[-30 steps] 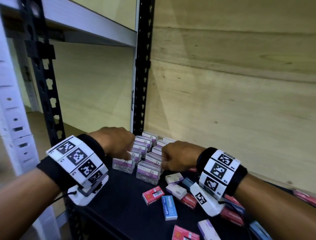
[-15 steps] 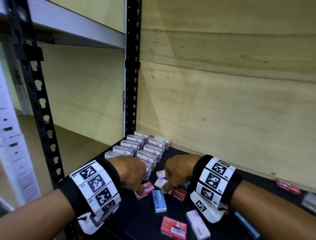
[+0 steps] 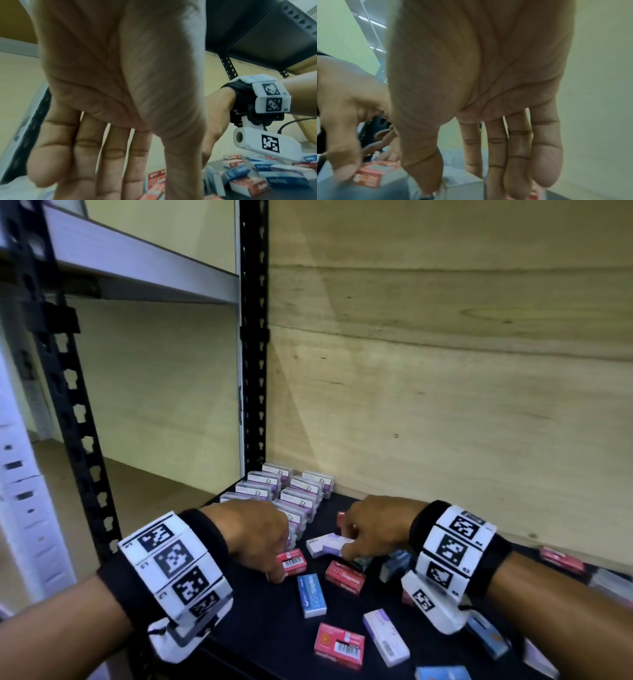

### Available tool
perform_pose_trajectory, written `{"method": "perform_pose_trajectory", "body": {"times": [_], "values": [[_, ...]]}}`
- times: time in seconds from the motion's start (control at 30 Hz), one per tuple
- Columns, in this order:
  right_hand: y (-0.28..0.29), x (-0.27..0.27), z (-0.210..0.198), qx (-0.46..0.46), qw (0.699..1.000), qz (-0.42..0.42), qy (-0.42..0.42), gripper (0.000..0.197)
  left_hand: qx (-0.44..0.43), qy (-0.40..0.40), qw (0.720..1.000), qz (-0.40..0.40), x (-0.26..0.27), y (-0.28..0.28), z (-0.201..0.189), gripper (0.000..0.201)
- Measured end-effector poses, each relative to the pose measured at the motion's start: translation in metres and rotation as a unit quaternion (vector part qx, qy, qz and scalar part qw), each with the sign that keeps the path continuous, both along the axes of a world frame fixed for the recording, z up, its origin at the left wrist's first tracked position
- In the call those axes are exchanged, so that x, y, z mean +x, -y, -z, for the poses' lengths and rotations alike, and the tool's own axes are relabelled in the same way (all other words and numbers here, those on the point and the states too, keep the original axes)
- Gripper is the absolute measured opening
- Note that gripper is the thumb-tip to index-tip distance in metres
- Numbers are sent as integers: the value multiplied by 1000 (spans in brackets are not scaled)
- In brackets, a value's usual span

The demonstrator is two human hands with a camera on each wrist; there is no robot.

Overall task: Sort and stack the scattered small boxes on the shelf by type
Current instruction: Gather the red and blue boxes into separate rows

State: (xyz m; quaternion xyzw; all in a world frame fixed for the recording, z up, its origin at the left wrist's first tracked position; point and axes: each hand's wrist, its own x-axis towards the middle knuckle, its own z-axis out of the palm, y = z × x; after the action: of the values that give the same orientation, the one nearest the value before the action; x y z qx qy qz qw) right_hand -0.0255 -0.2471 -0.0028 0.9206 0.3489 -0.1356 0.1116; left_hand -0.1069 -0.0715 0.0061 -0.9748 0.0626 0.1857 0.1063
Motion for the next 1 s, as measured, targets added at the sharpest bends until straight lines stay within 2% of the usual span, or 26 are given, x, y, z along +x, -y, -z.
{"method": "perform_pose_trajectory", "body": {"times": [0.23,0.43,0.53,0.7,0.87,1.0], "values": [[97,2,-18,26,993,111,1,38,-5,26,997,68,15,50,-14,38],[205,-19,-18,17,968,250,7,33,6,39,986,160,39,124,-6,42],[253,-34,-16,-17,954,301,8,38,-10,18,985,171,48,148,3,38],[318,-57,-8,-53,927,372,11,37,-13,-40,987,158,60,158,12,38],[349,-73,0,-99,910,401,17,41,-32,-91,986,138,55,152,17,34],[363,-71,8,-80,907,412,28,33,-35,-97,986,131,52,153,25,40]]}}
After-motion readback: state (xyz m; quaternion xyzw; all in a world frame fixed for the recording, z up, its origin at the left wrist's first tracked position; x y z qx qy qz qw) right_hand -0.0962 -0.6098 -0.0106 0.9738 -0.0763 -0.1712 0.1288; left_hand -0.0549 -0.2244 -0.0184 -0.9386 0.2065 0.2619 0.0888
